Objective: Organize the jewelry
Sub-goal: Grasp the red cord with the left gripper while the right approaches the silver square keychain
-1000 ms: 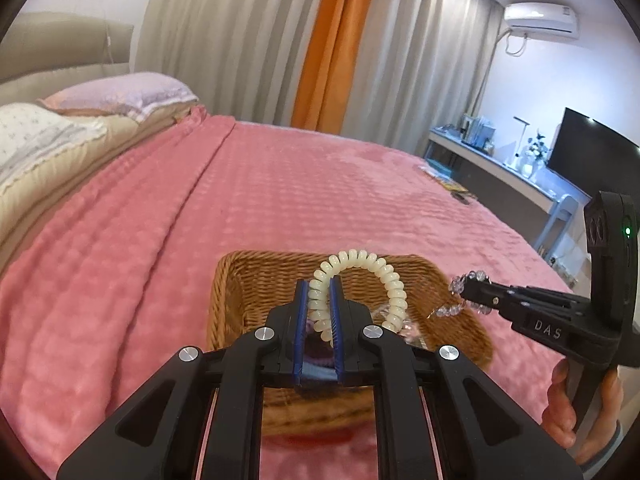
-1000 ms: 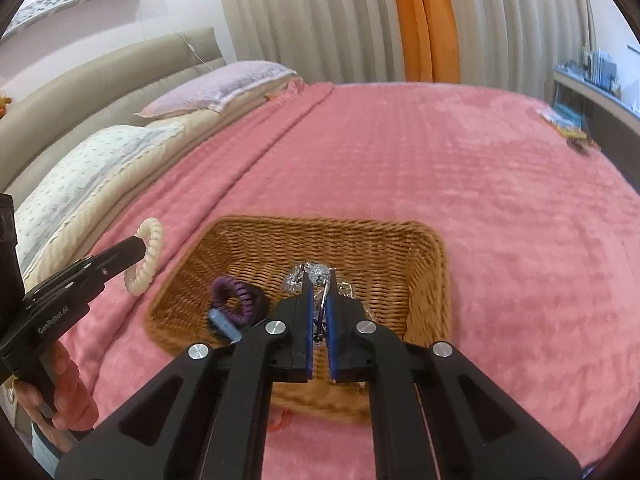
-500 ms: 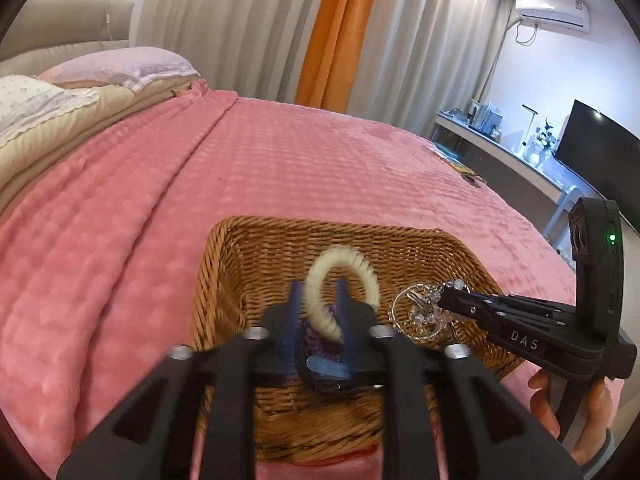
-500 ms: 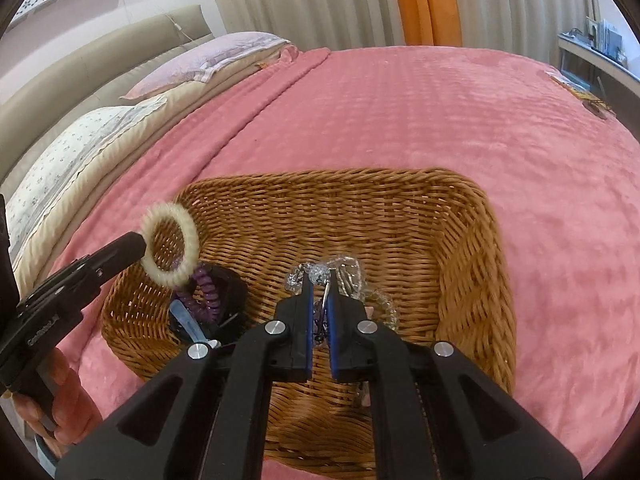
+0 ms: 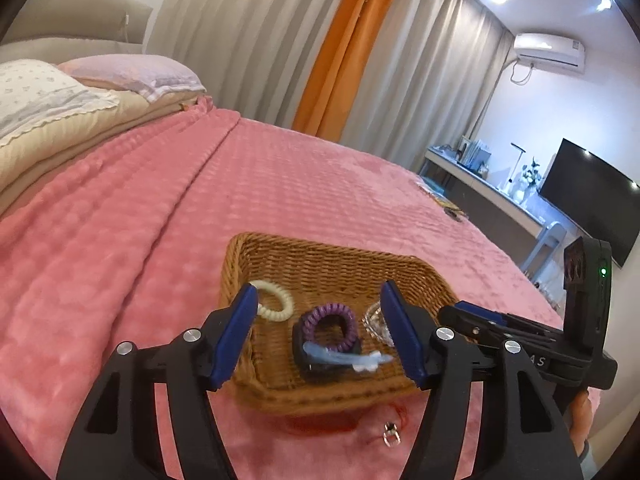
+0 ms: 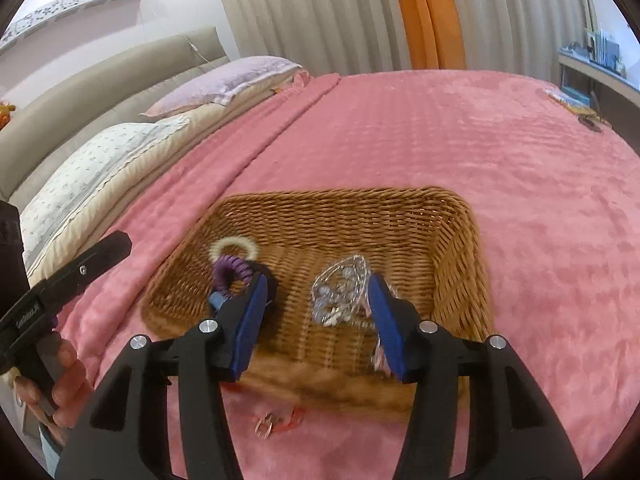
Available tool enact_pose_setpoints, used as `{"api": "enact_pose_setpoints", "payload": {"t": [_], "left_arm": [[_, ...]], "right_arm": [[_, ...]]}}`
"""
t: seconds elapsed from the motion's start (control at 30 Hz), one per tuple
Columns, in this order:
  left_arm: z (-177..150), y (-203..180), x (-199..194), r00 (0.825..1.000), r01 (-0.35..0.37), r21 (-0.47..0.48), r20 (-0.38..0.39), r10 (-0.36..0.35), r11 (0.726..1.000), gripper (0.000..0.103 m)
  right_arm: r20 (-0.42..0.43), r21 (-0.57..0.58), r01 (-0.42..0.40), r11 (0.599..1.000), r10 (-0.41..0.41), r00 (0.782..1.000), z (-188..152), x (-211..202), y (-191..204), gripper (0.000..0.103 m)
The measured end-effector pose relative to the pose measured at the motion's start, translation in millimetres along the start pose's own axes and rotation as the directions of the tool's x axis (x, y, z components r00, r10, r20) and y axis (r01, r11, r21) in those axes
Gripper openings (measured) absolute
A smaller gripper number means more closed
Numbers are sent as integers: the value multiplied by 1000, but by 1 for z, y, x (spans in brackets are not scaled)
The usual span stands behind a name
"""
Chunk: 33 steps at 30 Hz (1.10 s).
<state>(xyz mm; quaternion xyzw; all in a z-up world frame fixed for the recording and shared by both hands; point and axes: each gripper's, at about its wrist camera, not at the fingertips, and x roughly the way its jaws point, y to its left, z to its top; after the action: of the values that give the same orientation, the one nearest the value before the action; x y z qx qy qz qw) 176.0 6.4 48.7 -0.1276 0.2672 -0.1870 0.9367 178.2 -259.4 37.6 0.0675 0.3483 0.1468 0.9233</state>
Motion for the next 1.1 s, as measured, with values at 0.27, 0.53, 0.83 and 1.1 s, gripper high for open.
{"api": "enact_pose_setpoints", "payload": {"t": [0.27,0.53,0.83,1.1], "left_arm": [[-44,-5,-38,999,-18,6,-35,18,1000,62],[-84,6,-47,992,-35,-37,-119,31,999,62],[-100,14,-16,969,-39,-159,-249,-2,987,59],[-98,2,25,961,-125,-265,-272,50,956,55]], "right_arm": [[28,-24,-17,1000,18,999,-39,-49,19,49],[-74,-35,-55,998,53,996,-97,-50,37,49],[-152,-25,-35,999,31,988,-141,-29,45,49],[-103,87,-96,992,105,989,-143,-37,19,49]]}}
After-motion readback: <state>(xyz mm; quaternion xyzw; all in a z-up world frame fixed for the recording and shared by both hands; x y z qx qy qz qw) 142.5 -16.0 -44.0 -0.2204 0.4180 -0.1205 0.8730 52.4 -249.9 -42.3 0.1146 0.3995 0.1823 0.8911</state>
